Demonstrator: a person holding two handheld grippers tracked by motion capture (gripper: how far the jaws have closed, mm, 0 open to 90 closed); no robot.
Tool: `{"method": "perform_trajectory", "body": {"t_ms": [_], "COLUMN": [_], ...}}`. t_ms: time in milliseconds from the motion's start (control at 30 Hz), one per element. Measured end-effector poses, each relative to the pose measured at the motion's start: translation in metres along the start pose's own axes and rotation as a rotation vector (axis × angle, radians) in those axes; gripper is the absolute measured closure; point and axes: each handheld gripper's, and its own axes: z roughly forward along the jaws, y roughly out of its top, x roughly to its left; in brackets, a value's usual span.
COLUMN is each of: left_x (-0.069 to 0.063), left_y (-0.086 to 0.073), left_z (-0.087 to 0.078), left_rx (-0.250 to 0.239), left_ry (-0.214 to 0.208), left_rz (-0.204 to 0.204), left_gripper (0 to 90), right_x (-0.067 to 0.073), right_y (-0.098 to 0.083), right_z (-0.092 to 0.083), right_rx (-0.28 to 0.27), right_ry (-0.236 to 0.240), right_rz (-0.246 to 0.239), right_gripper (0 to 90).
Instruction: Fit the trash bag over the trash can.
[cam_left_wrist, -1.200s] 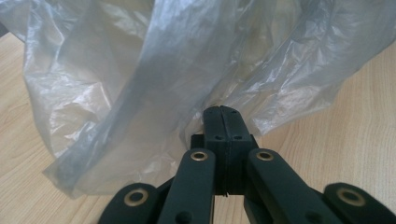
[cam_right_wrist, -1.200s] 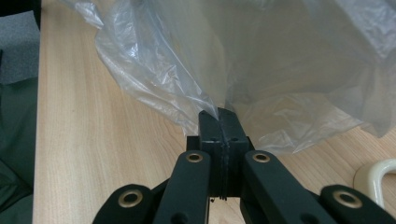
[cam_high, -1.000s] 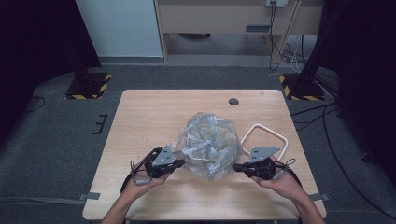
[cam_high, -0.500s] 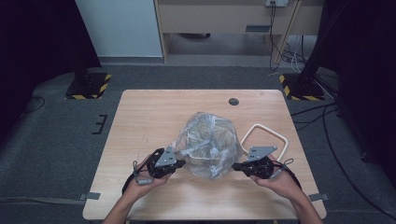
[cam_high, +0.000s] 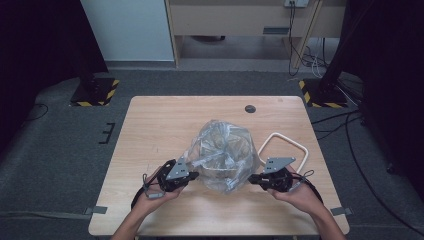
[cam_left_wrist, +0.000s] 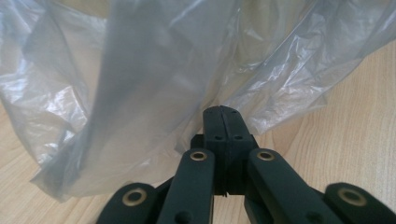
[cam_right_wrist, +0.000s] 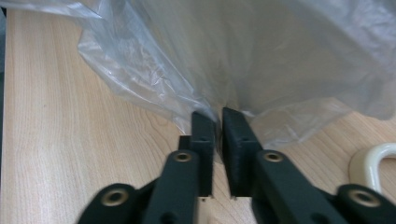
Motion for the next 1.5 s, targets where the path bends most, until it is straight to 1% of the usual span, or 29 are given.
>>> {"method": "perform_trajectory", "body": {"t_ms": [33, 67, 133, 167, 267, 400, 533, 667, 767, 833, 933, 1033, 1067, 1133, 1167, 1267, 1333, 1400, 1433, 1500], "left_x": [-0.001, -0.001, -0.003, -0.004, -0.007, -0.013, -0.018, -0.023, -0.026, -0.026, -0.026, -0.025, -0.023, -0.020, -0.017, -0.011, -0.004, 0.002, 0.004, 0.006], "left_y": [0.000, 0.000, 0.001, 0.001, 0.002, 0.005, 0.012, 0.019, 0.024, 0.027, 0.031, 0.035, 0.036, 0.037, 0.038, 0.039, 0.040, 0.040, 0.039, 0.039], "left_z": [-0.001, -0.003, -0.007, -0.010, -0.019, -0.030, -0.042, -0.052, -0.058, -0.061, -0.066, -0.067, -0.067, -0.067, -0.066, -0.063, -0.060, -0.057, -0.056, -0.053], "left_rx": [-0.009, -0.016, -0.030, -0.037, -0.063, -0.094, -0.134, -0.171, -0.190, -0.200, -0.218, -0.225, -0.228, -0.237, -0.235, -0.231, -0.223, -0.207, -0.199, -0.188], "left_ry": [0.009, 0.013, 0.022, 0.030, 0.039, 0.041, 0.038, 0.036, 0.038, 0.042, 0.051, 0.078, 0.097, 0.105, 0.118, 0.126, 0.133, 0.125, 0.122, 0.124], "left_rz": [-0.003, -0.006, -0.003, -0.002, -0.001, 0.009, 0.020, 0.030, 0.036, 0.037, 0.035, 0.037, 0.037, 0.028, 0.029, 0.025, 0.015, 0.004, 0.000, 0.003], "left_gripper": [83.9, 81.9, 76.8, 74.2, 68.6, 64.8, 62.6, 60.9, 60.7, 59.8, 59.1, 56.7, 55.3, 54.6, 53.7, 52.6, 51.5, 49.8, 49.3, 48.4], "right_x": [0.000, 0.000, 0.002, 0.003, 0.006, 0.010, 0.014, 0.014, 0.013, 0.013, 0.011, 0.008, 0.007, 0.005, 0.005, 0.004, 0.003, 0.003, 0.002, 0.002], "right_y": [0.000, 0.000, 0.001, 0.001, 0.002, 0.002, 0.001, 0.002, 0.005, 0.008, 0.013, 0.020, 0.022, 0.027, 0.029, 0.036, 0.040, 0.043, 0.044, 0.045], "right_z": [-0.001, -0.003, -0.008, -0.010, -0.019, -0.030, -0.039, -0.045, -0.050, -0.055, -0.062, -0.065, -0.065, -0.066, -0.066, -0.064, -0.063, -0.062, -0.062, -0.063], "right_rx": [-0.005, -0.005, -0.013, -0.018, -0.042, -0.064, -0.085, -0.105, -0.120, -0.133, -0.157, -0.177, -0.182, -0.191, -0.197, -0.202, -0.207, -0.214, -0.216, -0.217], "right_ry": [-0.007, -0.012, -0.019, -0.021, -0.033, -0.044, -0.055, -0.067, -0.077, -0.093, -0.117, -0.137, -0.142, -0.157, -0.161, -0.178, -0.183, -0.184, -0.184, -0.185], "right_rz": [-0.002, -0.001, 0.005, 0.008, 0.020, 0.020, 0.024, 0.028, 0.028, 0.030, 0.032, 0.035, 0.038, 0.034, 0.033, 0.021, 0.016, 0.010, 0.009, 0.001], "right_gripper": [79.8, 77.3, 69.7, 68.1, 60.9, 57.0, 56.8, 57.1, 57.4, 57.3, 54.7, 48.7, 47.2, 44.2, 43.4, 40.4, 41.2, 46.9, 51.6, 58.7]}}
